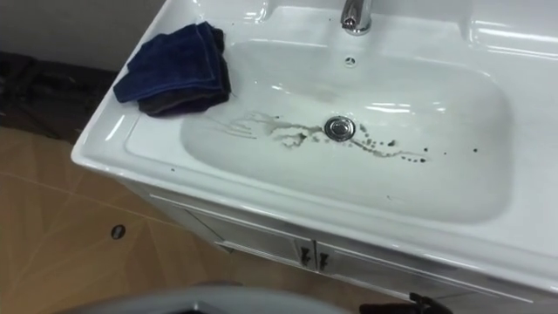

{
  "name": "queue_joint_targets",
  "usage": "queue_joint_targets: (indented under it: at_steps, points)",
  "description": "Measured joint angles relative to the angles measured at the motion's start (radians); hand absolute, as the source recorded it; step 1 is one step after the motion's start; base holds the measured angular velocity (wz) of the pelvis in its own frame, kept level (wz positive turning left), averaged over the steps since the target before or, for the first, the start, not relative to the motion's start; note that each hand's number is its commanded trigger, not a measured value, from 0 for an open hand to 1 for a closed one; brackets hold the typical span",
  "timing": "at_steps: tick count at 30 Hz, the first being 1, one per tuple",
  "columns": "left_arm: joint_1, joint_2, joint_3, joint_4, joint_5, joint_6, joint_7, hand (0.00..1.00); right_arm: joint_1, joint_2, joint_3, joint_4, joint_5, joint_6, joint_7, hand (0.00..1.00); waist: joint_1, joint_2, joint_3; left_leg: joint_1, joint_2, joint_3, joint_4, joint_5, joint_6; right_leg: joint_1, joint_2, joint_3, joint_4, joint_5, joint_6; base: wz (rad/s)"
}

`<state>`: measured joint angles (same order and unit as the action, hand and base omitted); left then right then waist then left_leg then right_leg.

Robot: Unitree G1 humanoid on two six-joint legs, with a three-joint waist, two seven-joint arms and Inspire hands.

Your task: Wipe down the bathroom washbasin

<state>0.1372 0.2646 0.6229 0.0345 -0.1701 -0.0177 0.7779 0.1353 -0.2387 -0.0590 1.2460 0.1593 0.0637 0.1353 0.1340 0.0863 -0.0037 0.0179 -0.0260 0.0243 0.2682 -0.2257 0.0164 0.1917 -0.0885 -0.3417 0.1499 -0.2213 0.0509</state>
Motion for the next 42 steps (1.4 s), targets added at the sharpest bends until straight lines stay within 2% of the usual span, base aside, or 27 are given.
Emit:
queue_joint_targets:
  at_steps: [1,4,8,12,15,16,18,22,24,29,38,42]
  points:
    - [-0.004,0.000,-0.007,-0.033,0.038,0.000,-0.003,0.00,-0.001,-0.001,0.001,0.000,0.000,-0.001,0.000,0.00,-0.002,-0.008,0.0044,0.003,0.001,0.004,0.000,0.000,0.000,0.000,0.000,0.002,0.000,0.000,0.000,-0.06]
    - [-0.007,0.000,-0.024,-0.094,0.122,0.000,-0.010,0.00,0.001,0.001,-0.002,0.000,0.001,-0.008,0.003,0.00,-0.018,-0.009,0.0063,0.000,0.001,0.003,0.000,0.000,0.000,-0.001,0.000,0.006,0.000,0.000,0.000,-0.01]
    - [-0.026,-0.001,-0.071,-0.124,0.166,-0.004,-0.048,0.00,-0.001,0.002,-0.002,0.002,0.004,-0.021,0.013,0.00,-0.051,-0.014,0.0044,-0.005,0.001,0.001,-0.001,0.000,0.000,-0.003,0.001,0.010,0.000,0.000,0.000,0.00]
    - [-0.026,-0.003,-0.182,-0.136,0.188,-0.009,-0.112,0.00,-0.031,0.002,0.002,0.033,0.022,-0.024,0.030,0.00,-0.076,-0.018,0.0046,-0.005,0.001,0.004,0.002,0.000,0.000,-0.002,0.001,0.013,0.001,0.000,0.000,-0.01]
    - [-0.026,-0.007,-0.272,-0.143,0.220,-0.010,-0.170,0.00,-0.040,0.002,0.018,0.037,0.023,-0.041,0.042,0.00,-0.079,-0.020,0.0062,0.002,0.002,0.011,0.001,0.000,0.000,-0.002,0.001,0.031,0.000,0.000,0.000,-0.10]
    - [-0.025,-0.009,-0.305,-0.152,0.222,-0.011,-0.189,0.00,-0.039,0.003,0.029,0.037,0.024,-0.046,0.045,0.00,-0.084,-0.027,0.0105,0.007,0.005,0.018,-0.001,0.000,0.000,-0.001,0.002,0.040,0.000,0.000,0.000,-0.15]
    - [-0.025,-0.010,-0.353,-0.158,0.225,-0.018,-0.226,0.00,-0.044,0.004,0.039,0.039,0.025,-0.054,0.053,0.00,-0.096,-0.031,0.0112,0.010,0.005,0.022,-0.002,0.000,0.000,-0.001,0.002,0.041,0.001,0.000,0.000,-0.09]
    - [-0.022,-0.041,-0.430,-0.158,0.252,-0.018,-0.307,0.00,-0.053,0.006,0.039,0.050,0.035,-0.066,0.082,0.00,-0.128,-0.038,0.0121,0.013,0.006,0.027,-0.004,0.000,0.000,-0.001,0.002,0.042,0.000,0.000,0.000,-0.04]
    - [-0.022,-0.044,-0.462,-0.158,0.254,-0.018,-0.331,0.00,-0.056,0.006,0.039,0.067,0.045,-0.072,0.093,0.00,-0.133,-0.040,0.0118,0.014,0.007,0.029,-0.006,0.000,0.000,-0.002,0.002,0.042,0.000,0.000,0.000,-0.04]
    - [-0.019,-0.047,-0.515,-0.158,0.294,-0.019,-0.380,0.00,-0.057,0.006,0.038,0.084,0.053,-0.075,0.108,0.00,-0.132,-0.048,0.0082,0.027,0.012,0.048,-0.018,0.000,-0.001,-0.002,0.005,0.064,0.000,0.001,-0.001,-0.11]
    - [-0.011,-0.054,-0.601,-0.153,0.295,-0.017,-0.442,0.00,-0.066,0.006,0.049,0.079,0.055,-0.063,0.109,0.00,-0.141,-0.056,0.0075,0.031,0.014,0.060,-0.015,0.000,-0.001,-0.003,0.004,0.068,0.001,0.001,-0.001,-0.03]
    - [-0.011,-0.054,-0.611,-0.050,0.391,-0.016,-0.435,0.00,-0.075,0.003,0.070,0.084,0.057,-0.062,0.105,0.00,-0.157,-0.052,0.0044,0.034,0.015,0.059,-0.016,0.000,-0.001,0.000,0.005,0.068,0.002,0.002,-0.002,0.00]
